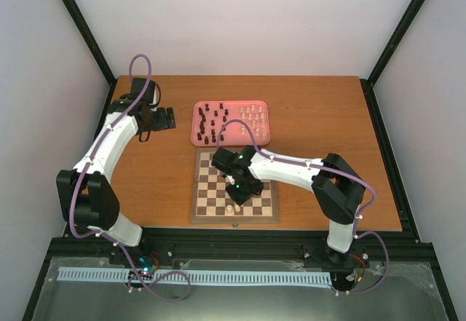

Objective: Set up the chess pieces on the board
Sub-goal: Place the chess piece on the chessboard, then adjust the chess piece on the chessboard.

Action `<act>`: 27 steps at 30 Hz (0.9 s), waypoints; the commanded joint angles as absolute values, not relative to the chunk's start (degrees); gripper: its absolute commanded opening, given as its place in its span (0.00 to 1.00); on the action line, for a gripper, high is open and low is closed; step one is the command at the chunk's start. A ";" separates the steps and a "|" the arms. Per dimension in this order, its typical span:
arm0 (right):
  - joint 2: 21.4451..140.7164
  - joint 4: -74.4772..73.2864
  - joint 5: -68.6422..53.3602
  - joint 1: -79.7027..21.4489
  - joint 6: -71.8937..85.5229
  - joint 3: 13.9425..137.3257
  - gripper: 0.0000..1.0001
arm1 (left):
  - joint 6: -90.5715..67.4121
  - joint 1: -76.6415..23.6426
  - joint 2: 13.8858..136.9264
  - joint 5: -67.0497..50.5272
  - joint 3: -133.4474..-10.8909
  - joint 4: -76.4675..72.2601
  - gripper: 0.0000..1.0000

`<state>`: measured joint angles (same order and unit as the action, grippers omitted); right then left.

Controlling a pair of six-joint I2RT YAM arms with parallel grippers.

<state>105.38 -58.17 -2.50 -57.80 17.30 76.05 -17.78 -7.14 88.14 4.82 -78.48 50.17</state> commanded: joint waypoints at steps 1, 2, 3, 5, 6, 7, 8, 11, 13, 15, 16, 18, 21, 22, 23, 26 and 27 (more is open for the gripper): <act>104.46 -57.47 -3.85 -57.83 17.04 75.15 0.44 | -17.40 -7.30 88.80 5.27 -79.97 50.01 1.00; 104.50 -57.41 -3.99 -57.83 17.14 75.10 0.44 | -17.40 -7.30 88.87 5.32 -79.97 50.02 1.00; 104.50 -57.32 -4.04 -57.82 17.20 75.06 0.44 | -17.40 -7.30 88.85 5.26 -79.92 50.03 1.00; 104.41 -57.20 -4.01 -57.83 17.26 74.97 0.44 | -17.36 -7.29 89.00 5.20 -79.97 50.01 1.00; 104.48 -57.21 -3.97 -57.81 17.30 74.93 0.44 | -17.40 -7.29 89.03 5.19 -79.95 49.93 1.00; 104.50 -57.26 -3.84 -57.83 17.37 74.97 0.44 | -17.46 -7.29 88.97 5.12 -79.95 49.95 1.00; 104.50 -57.22 -3.51 -57.83 17.52 74.97 0.44 | -17.43 -7.29 89.00 5.03 -79.96 49.92 1.00; 104.57 -57.60 -1.91 -57.83 17.97 75.13 0.44 | -17.36 -7.32 88.95 5.02 -79.81 49.92 1.00; 104.79 -57.95 -0.66 -57.83 18.24 75.47 0.45 | -17.40 -7.31 89.02 5.01 -79.79 49.92 1.00; 105.00 -58.12 0.09 -57.78 18.51 75.70 0.45 | -17.40 -7.30 89.01 5.01 -79.76 49.99 1.00; 105.05 -58.16 0.47 -57.83 18.73 75.75 0.45 | -17.36 -7.35 89.01 4.98 -79.75 49.97 1.00; 105.03 -58.13 1.23 -57.75 19.13 75.85 0.45 | -17.40 -7.30 88.93 4.97 -79.87 49.92 1.00; 105.18 -57.79 1.08 -57.42 19.03 76.09 0.45 | -17.38 -7.30 88.99 4.89 -79.82 49.92 1.00; 105.28 -57.61 1.06 -57.40 19.00 76.25 0.45 | -17.38 -7.34 88.98 4.92 -79.81 49.92 1.00; 105.37 -57.53 1.14 -57.39 18.89 76.38 0.45 | -17.40 -7.30 89.01 4.92 -79.88 49.94 1.00; 105.40 -57.07 1.22 -57.24 18.93 76.63 0.45 | -17.35 -7.29 88.96 4.94 -79.85 49.93 1.00; 105.32 -56.77 0.97 -57.15 18.91 76.64 0.45 | -17.37 -7.29 88.97 4.87 -79.90 49.92 1.00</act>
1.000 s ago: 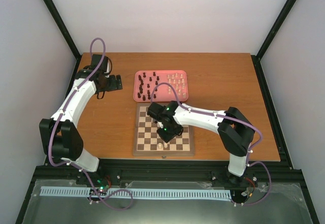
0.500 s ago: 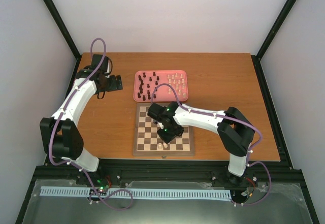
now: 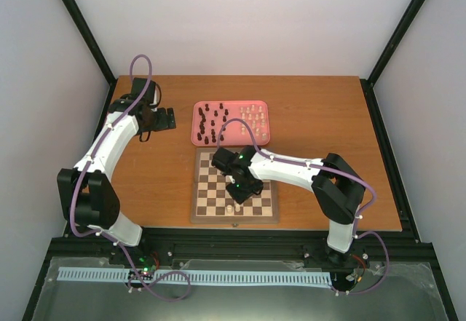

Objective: Set up the chess pieces on the board
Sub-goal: Adjust the chess piece on the chessboard.

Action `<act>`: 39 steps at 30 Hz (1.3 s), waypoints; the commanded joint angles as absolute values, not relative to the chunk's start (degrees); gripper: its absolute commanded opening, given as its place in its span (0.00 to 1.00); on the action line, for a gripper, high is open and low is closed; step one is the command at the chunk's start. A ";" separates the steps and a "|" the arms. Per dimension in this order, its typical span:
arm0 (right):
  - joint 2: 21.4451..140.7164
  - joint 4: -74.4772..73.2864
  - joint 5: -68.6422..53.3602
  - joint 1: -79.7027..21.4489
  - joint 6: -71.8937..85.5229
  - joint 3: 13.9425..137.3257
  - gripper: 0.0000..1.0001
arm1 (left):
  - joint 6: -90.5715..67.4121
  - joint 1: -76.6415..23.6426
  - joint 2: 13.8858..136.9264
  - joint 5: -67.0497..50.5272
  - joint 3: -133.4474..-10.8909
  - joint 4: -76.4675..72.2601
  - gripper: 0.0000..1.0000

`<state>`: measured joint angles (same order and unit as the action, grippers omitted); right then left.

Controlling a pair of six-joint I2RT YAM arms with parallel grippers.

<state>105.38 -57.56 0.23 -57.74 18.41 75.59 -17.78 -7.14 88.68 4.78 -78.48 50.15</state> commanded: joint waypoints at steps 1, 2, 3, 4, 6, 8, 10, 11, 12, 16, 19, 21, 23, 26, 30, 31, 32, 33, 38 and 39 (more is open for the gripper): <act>105.25 -56.48 0.58 -57.01 18.90 76.63 0.45 | -17.35 -7.29 89.09 4.87 -79.94 49.92 1.00; 105.21 -56.25 0.26 -56.80 18.97 76.65 0.45 | -17.39 -7.29 89.05 4.84 -79.95 49.92 1.00; 105.18 -56.06 -0.08 -56.59 19.02 76.71 0.45 | -17.48 -7.29 89.08 4.83 -79.97 50.00 1.00; 105.06 -55.77 -0.31 -56.36 19.04 76.73 0.45 | -17.49 -7.29 89.04 4.83 -79.90 50.03 1.00; 104.96 -55.24 -0.79 -56.05 18.75 76.96 0.45 | -17.48 -7.30 89.08 4.92 -79.94 50.01 1.00; 104.94 -54.92 -1.67 -55.83 18.04 77.41 0.45 | -17.36 -7.29 89.08 4.93 -79.92 50.02 1.00; 104.95 -54.39 -3.53 -55.85 17.41 77.79 0.45 | -17.40 -7.29 89.13 4.92 -80.05 50.03 1.00; 104.92 -54.10 -4.63 -55.88 16.99 77.84 0.45 | -17.39 -7.29 89.18 4.98 -79.99 50.01 1.00; 104.94 -53.92 -5.59 -55.84 16.68 77.82 0.45 | -17.40 -7.31 89.22 5.02 -80.05 50.08 1.00; 104.92 -54.35 -6.63 -55.90 16.59 76.88 0.44 | -17.36 -7.34 89.24 5.23 -80.04 50.03 1.00; 104.39 -54.55 -6.15 -55.90 16.67 75.63 0.44 | -17.39 -7.34 89.27 5.36 -79.91 49.99 1.00; 104.09 -54.66 -6.36 -55.88 16.69 75.19 0.44 | -17.38 -7.32 89.25 5.18 -79.74 49.92 1.00; 104.06 -54.66 -6.62 -55.88 16.66 74.98 0.44 | -17.40 -7.30 89.22 5.14 -79.73 49.85 1.00; 104.19 -54.67 -6.66 -55.90 16.75 74.80 0.44 | -17.40 -7.29 89.27 5.18 -79.64 49.84 1.00; 104.24 -54.57 -6.84 -55.90 16.91 74.60 0.44 | -17.40 -7.30 89.18 5.17 -79.59 49.83 1.00; 104.21 -54.54 -6.91 -55.88 16.96 74.47 0.44 | -17.40 -7.30 89.07 5.25 -79.51 49.83 1.00; 104.16 -54.62 -6.94 -55.94 16.84 74.36 0.44 | -17.37 -7.30 89.05 5.27 -79.47 49.83 1.00; 104.15 -54.71 -6.94 -55.98 16.75 74.22 0.44 | -17.40 -7.34 88.97 5.35 -79.36 49.86 1.00; 103.81 -54.82 -6.94 -55.98 16.75 73.32 0.44 | -17.32 -7.29 89.09 5.52 -78.94 49.75 1.00; 103.82 -54.84 -6.94 -55.99 16.71 73.23 0.44 | -17.38 -7.29 89.12 5.46 -78.86 49.71 1.00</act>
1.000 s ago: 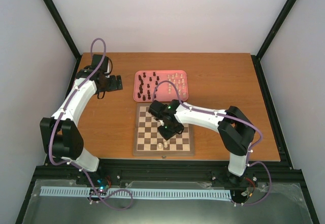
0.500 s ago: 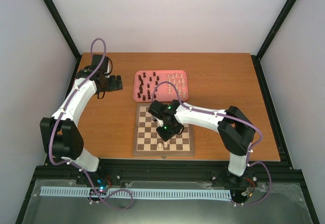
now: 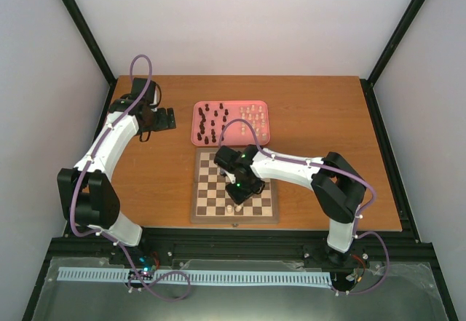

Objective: Set up the chess pieces on the board
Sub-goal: Adjust the chess piece on the chessboard.

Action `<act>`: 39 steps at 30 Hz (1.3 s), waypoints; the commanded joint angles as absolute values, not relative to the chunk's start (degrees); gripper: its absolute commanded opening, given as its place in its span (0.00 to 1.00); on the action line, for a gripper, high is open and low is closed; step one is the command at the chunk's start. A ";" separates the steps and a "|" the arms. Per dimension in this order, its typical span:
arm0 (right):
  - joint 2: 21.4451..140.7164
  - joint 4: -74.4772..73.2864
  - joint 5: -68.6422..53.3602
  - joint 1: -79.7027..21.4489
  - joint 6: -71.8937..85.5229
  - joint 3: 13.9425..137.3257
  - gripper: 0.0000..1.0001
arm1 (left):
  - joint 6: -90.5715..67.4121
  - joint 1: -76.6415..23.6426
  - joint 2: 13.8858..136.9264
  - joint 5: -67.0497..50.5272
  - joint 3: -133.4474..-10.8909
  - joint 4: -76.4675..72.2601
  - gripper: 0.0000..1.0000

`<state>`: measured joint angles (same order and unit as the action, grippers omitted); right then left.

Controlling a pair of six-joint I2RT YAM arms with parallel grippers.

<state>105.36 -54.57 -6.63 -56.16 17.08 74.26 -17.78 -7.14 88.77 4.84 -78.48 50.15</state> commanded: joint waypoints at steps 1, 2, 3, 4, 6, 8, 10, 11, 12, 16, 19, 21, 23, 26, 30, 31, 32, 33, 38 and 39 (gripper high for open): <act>103.80 -54.80 -6.94 -55.99 16.67 73.07 0.44 | -17.40 -7.29 89.18 5.45 -78.92 49.68 1.00; 103.92 -54.84 -6.94 -55.99 16.70 73.17 0.44 | -17.40 -7.29 89.24 5.48 -78.92 49.66 1.00; 104.06 -54.80 -6.94 -55.99 16.58 73.27 0.44 | -17.40 -7.29 89.27 5.57 -78.93 49.68 1.00; 104.20 -54.83 -6.92 -55.99 16.61 73.52 0.44 | -17.39 -7.29 89.35 5.59 -78.91 49.66 1.00; 104.47 -54.83 -6.84 -55.95 16.53 73.86 0.44 | -17.36 -7.32 89.53 5.58 -79.12 49.66 1.00; 104.69 -54.89 -6.77 -55.99 16.52 74.17 0.44 | -17.35 -7.30 89.70 5.54 -79.31 49.68 1.00; 104.93 -54.93 -6.68 -55.96 16.44 74.43 0.44 | -17.40 -7.29 89.88 5.49 -79.38 49.73 1.00; 105.02 -54.88 -6.60 -55.98 16.37 74.43 0.44 | -17.39 -7.29 89.93 5.54 -79.42 49.70 1.00; 105.15 -54.92 -6.52 -55.99 16.31 74.44 0.44 | -17.40 -7.29 89.99 5.54 -79.45 49.75 1.00; 105.76 -55.14 -6.16 -55.94 16.13 74.97 0.44 | -17.40 -7.35 90.12 5.44 -79.45 49.66 1.00; 106.24 -55.28 -5.76 -55.99 16.16 75.61 0.44 | -17.36 -7.30 90.34 5.27 -79.62 49.66 1.00; 106.43 -55.24 -5.41 -55.99 16.17 75.99 0.44 | -17.39 -7.29 90.43 5.27 -79.75 49.75 1.00; 106.56 -55.14 -5.07 -55.99 16.12 76.39 0.44 | -17.40 -7.34 90.43 5.32 -79.88 49.75 1.00; 106.86 -55.18 -4.90 -55.96 15.94 77.10 0.44 | -17.40 -7.30 90.51 5.27 -79.96 49.75 1.00; 107.38 -55.22 -4.81 -55.98 15.91 77.19 0.44 | -17.30 -7.31 90.45 5.31 -79.92 49.83 1.00; 107.40 -55.18 -4.57 -55.99 15.89 77.05 0.44 | -17.25 -7.30 90.47 5.36 -79.96 49.83 1.00; 107.40 -55.18 -4.38 -55.98 15.91 76.92 0.44 | -17.31 -7.32 90.50 5.43 -79.95 49.83 1.00; 107.48 -55.17 -4.31 -55.98 15.85 76.86 0.44 | -17.31 -7.30 90.47 5.42 -79.95 49.86 1.00; 107.69 -54.99 -4.20 -55.99 15.67 75.87 0.44 | -17.30 -7.29 90.57 5.51 -79.85 49.86 1.00; 107.65 -54.83 -4.32 -55.99 15.66 75.54 0.43 | -17.27 -7.29 90.55 5.50 -79.78 49.81 1.00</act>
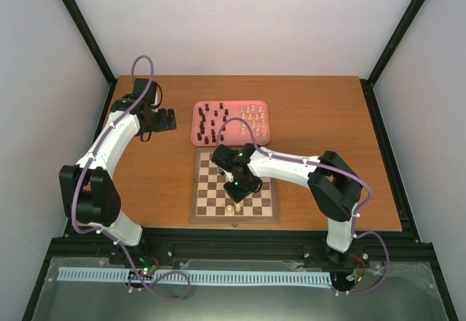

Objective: Set up the chess pieces on the board
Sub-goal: Adjust the chess piece on the chessboard.

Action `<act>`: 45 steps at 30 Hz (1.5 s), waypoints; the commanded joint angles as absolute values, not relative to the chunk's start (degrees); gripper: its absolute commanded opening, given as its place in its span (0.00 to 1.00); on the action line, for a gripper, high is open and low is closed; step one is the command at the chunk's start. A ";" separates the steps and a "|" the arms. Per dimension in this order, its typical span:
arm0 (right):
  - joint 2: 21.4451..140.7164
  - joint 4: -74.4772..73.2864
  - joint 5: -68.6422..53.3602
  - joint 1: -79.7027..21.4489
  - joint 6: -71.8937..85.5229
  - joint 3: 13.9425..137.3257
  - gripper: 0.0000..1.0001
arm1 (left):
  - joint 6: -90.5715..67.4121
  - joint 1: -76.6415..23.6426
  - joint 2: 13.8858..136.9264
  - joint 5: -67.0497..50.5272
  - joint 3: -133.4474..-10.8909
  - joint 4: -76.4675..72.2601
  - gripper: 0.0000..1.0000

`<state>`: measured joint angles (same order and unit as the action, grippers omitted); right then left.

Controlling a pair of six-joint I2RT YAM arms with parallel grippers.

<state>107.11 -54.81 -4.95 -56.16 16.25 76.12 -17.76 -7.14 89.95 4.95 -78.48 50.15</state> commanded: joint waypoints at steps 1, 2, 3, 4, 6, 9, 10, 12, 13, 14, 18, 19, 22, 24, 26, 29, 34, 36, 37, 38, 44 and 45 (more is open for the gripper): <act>107.58 -54.76 -4.45 -55.99 15.67 75.24 0.43 | -17.30 -7.29 90.55 5.50 -79.80 49.77 1.00; 107.58 -54.67 -4.56 -55.99 15.65 74.96 0.43 | -17.31 -7.29 90.55 5.53 -79.80 49.79 1.00; 107.44 -54.56 -4.57 -55.99 15.63 74.75 0.43 | -17.31 -7.29 90.46 5.62 -79.76 49.75 1.00; 107.40 -54.51 -4.49 -55.99 15.59 74.53 0.43 | -17.31 -7.34 90.45 5.70 -79.68 49.75 1.00; 107.31 -54.39 -4.63 -55.99 15.64 74.29 0.43 | -17.31 -7.30 90.59 5.79 -79.71 49.75 1.00; 107.31 -54.30 -5.08 -55.99 15.71 74.03 0.43 | -17.24 -7.30 90.59 5.80 -79.49 49.71 1.00; 107.23 -54.24 -5.22 -55.99 15.73 73.85 0.43 | -17.26 -7.30 90.54 5.90 -79.46 49.71 1.00; 107.27 -54.21 -5.18 -55.99 15.59 73.82 0.43 | -17.31 -7.30 90.62 5.88 -79.45 49.66 1.00; 107.31 -54.23 -5.16 -55.99 15.56 73.78 0.43 | -17.26 -7.30 90.67 5.95 -79.45 49.66 1.00; 107.29 -54.23 -5.12 -55.99 15.47 73.83 0.43 | -17.25 -7.31 90.71 5.98 -79.52 49.66 1.00; 107.65 -54.49 -4.04 -55.98 15.60 74.75 0.44 | -17.22 -7.29 90.88 5.97 -79.70 49.59 1.00; 107.85 -54.55 -3.74 -55.94 15.69 75.13 0.44 | -17.24 -7.29 90.95 6.02 -79.74 49.63 1.00; 108.42 -55.03 -1.98 -55.90 15.99 76.24 0.44 | -17.23 -7.29 91.07 6.04 -79.74 49.66 1.00; 108.66 -55.26 -1.28 -55.71 16.16 76.94 0.44 | -17.23 -7.29 91.07 6.04 -79.88 49.67 1.00; 108.79 -55.26 -1.06 -55.51 16.14 77.69 0.44 | -17.18 -7.29 91.18 6.06 -79.91 49.80 1.00; 109.10 -55.40 -0.68 -55.29 16.17 78.82 0.44 | -17.22 -7.30 91.27 6.12 -80.14 49.75 1.00; 108.85 -56.95 2.20 -54.89 16.83 81.76 0.44 | -17.14 -7.31 91.15 6.23 -80.16 49.80 1.00; 108.17 -57.83 3.12 -54.48 17.05 83.09 0.44 | -17.14 -7.30 91.04 6.28 -80.16 49.89 1.00; 107.82 -58.62 3.11 -54.39 16.97 83.80 0.44 | -17.15 -7.29 90.91 6.25 -80.09 49.84 1.00; 107.52 -59.57 2.91 -54.38 16.89 84.39 0.44 | -17.14 -7.29 90.88 6.19 -80.08 49.91 1.00; 103.36 -64.50 -0.43 -55.07 17.92 83.77 0.41 | -17.23 -7.30 90.57 6.01 -80.03 49.88 1.00; 102.50 -65.01 -0.89 -55.66 18.43 83.43 0.41 | -17.30 -7.30 90.60 6.01 -79.97 49.76 1.00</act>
